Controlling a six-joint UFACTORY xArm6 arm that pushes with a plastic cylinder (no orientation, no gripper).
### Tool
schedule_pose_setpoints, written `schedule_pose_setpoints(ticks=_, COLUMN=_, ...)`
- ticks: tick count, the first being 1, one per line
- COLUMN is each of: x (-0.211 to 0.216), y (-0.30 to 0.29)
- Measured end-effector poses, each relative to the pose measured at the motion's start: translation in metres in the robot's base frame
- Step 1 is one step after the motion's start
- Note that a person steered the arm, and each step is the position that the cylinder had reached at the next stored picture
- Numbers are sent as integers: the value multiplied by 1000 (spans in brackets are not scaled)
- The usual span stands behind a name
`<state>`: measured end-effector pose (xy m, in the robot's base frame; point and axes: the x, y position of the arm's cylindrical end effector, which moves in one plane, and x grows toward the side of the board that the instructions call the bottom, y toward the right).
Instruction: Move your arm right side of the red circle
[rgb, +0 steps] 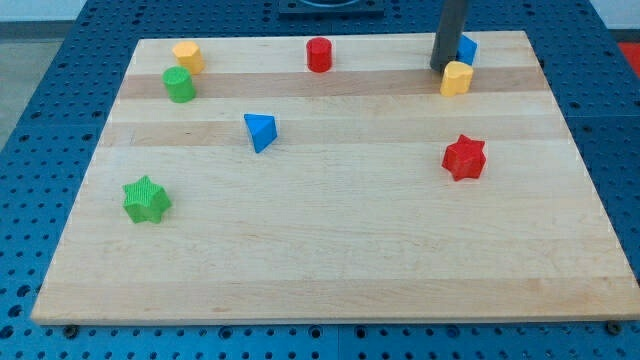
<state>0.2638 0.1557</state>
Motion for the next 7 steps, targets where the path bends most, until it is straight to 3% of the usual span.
schedule_pose_setpoints(ticks=7, x=-16, y=7)
